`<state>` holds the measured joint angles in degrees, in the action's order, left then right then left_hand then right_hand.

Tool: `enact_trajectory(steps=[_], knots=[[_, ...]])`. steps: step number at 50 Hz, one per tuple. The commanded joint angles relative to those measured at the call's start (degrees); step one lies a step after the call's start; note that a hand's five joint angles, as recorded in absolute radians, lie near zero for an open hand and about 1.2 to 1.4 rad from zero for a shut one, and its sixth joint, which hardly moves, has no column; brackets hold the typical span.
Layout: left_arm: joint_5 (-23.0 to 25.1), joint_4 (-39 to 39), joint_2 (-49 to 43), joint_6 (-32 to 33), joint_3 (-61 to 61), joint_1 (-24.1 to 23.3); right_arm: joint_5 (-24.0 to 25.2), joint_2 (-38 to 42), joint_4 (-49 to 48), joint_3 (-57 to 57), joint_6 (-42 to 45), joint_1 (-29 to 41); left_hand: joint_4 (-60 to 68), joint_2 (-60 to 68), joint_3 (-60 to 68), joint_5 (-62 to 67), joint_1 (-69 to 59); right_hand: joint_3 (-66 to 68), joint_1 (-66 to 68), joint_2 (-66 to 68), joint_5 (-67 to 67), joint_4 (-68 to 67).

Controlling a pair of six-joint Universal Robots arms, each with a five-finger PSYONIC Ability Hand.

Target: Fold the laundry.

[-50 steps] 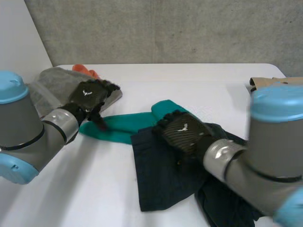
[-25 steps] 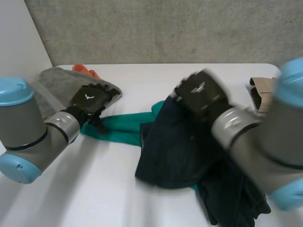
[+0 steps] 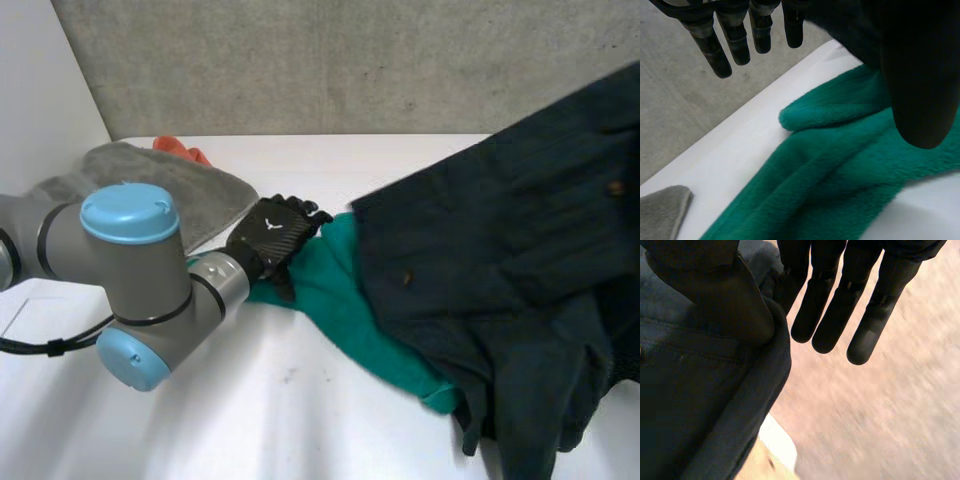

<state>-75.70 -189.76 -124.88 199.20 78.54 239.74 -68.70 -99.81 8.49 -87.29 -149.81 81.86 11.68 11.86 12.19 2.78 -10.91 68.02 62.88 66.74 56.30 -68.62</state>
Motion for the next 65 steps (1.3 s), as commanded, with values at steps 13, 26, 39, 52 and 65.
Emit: enact_trajectory(steps=[13, 26, 39, 52, 65], knots=[[-0.3, 3.3, 0.4, 0.5, 5.6, -5.3, -0.4, 13.5, -0.6, -1.4, 3.3, -3.5, 11.2, 11.0, 10.6, 10.1, -11.9, 12.0, 17.1, 13.3, 13.7, -11.4], [-0.8, 1.2, -8.0, 2.6, -1.9, -7.4, -0.3, 13.8, -3.8, -5.7, 3.2, -0.5, 10.1, 9.9, 9.6, 9.0, -10.9, 12.0, 17.1, 13.3, 13.7, -11.4], [-0.8, 0.5, -11.5, 6.5, -4.4, -7.7, -0.3, 13.9, -4.6, -7.4, 3.7, -0.3, 27.3, 27.1, 26.8, 26.2, -28.1, 12.0, 17.1, 13.3, 13.7, -11.4], [-0.9, 0.4, -12.1, 6.1, -8.2, -8.4, -0.3, 14.5, -5.4, -8.6, 4.0, 0.8, 37.7, 37.6, 37.2, 36.6, -38.5, 12.0, 17.1, 13.3, 13.7, -11.4], [-0.8, 0.4, -14.2, 6.5, -11.1, -8.5, -0.3, 15.5, -5.9, -9.4, 4.2, 1.8, 37.9, 37.7, 37.4, 36.8, -38.6, 12.0, 17.1, 13.3, 13.7, -11.4]])
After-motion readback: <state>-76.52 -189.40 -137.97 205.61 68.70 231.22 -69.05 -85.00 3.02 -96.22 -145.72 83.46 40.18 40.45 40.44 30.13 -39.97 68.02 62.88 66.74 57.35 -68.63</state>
